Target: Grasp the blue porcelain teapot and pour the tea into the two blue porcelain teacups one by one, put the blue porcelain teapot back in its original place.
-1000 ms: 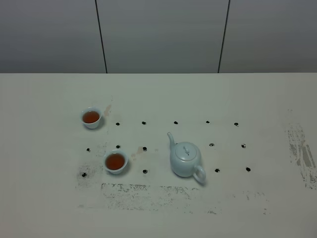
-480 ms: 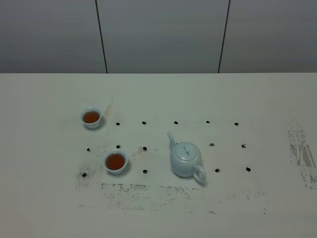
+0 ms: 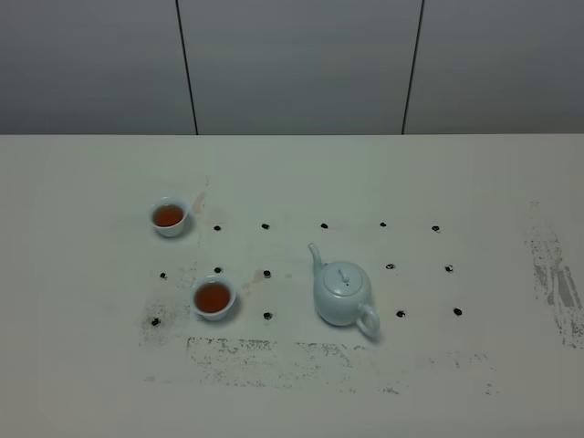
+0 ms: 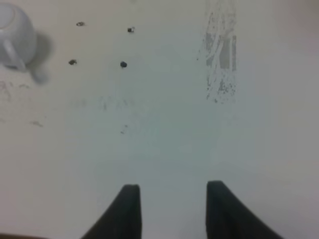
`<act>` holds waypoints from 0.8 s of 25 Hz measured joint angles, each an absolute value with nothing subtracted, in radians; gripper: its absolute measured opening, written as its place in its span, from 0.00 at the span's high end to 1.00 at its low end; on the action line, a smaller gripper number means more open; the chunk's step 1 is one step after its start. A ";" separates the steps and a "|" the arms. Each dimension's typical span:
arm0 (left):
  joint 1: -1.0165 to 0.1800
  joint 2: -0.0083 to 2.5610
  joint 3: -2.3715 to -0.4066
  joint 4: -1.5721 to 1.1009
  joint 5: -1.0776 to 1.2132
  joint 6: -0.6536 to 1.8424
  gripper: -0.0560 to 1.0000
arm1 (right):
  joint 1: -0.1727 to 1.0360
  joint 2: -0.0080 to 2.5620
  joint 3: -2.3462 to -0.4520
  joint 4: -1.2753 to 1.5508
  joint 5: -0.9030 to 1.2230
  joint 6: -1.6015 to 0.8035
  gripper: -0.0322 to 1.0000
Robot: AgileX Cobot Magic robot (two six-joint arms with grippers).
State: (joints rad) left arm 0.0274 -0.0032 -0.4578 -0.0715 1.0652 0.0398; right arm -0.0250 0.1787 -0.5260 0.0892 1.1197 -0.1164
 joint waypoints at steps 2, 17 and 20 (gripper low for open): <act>0.027 -0.003 -0.458 -0.072 1.065 0.040 0.47 | -0.008 0.149 -0.525 0.091 1.117 -0.118 0.69; 0.027 -0.003 -0.458 -0.072 1.065 0.040 0.47 | 0.005 -0.007 -0.525 0.088 1.117 -0.109 0.75; 0.027 -0.003 -0.458 -0.072 1.065 0.040 0.47 | 0.005 -0.007 -0.525 0.088 1.117 -0.108 0.75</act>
